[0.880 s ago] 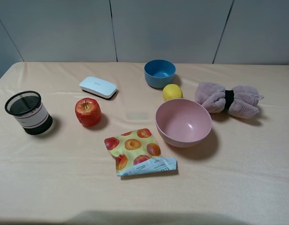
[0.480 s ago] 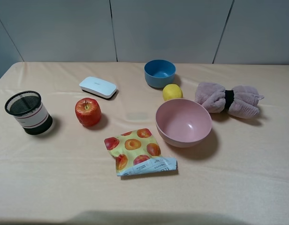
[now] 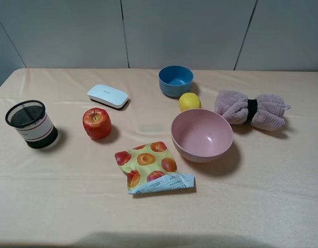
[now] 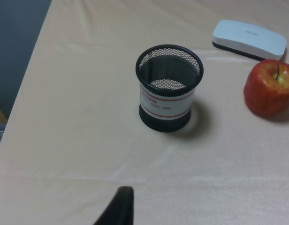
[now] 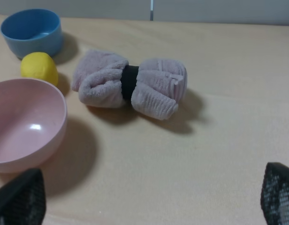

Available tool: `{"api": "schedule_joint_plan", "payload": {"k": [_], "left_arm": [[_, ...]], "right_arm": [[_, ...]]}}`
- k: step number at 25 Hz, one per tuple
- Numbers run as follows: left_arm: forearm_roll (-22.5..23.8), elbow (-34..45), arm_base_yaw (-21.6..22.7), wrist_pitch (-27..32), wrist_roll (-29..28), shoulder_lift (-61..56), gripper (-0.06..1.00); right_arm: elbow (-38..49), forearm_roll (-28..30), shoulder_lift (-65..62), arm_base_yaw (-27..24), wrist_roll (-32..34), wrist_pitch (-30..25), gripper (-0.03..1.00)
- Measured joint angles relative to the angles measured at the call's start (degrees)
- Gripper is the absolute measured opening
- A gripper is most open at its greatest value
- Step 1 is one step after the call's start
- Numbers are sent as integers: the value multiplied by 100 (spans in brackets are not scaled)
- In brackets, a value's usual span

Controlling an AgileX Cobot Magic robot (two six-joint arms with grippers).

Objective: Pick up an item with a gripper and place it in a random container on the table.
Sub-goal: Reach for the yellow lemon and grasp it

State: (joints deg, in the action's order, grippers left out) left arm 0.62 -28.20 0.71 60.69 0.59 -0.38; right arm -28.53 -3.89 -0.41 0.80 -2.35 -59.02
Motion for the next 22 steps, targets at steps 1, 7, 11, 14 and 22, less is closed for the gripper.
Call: {"api": "schedule_joint_plan", "payload": {"k": [1,7,11,14,22], "left_arm": [[0,0,0,0,0,0,99],[0,0,0,0,0,0,99],[0,0,0,0,0,0,99],[0,0,0,0,0,0,99],[0,0,0,0,0,0,99]], "right_arm": [[0,0,0,0,0,0,69],[0,-167,0,0,103,0,69],[0,-199,0,0,152,6,69],[0,-210,0,0,163,17,69],[-302,-210,603,0,235,149,69]]}}
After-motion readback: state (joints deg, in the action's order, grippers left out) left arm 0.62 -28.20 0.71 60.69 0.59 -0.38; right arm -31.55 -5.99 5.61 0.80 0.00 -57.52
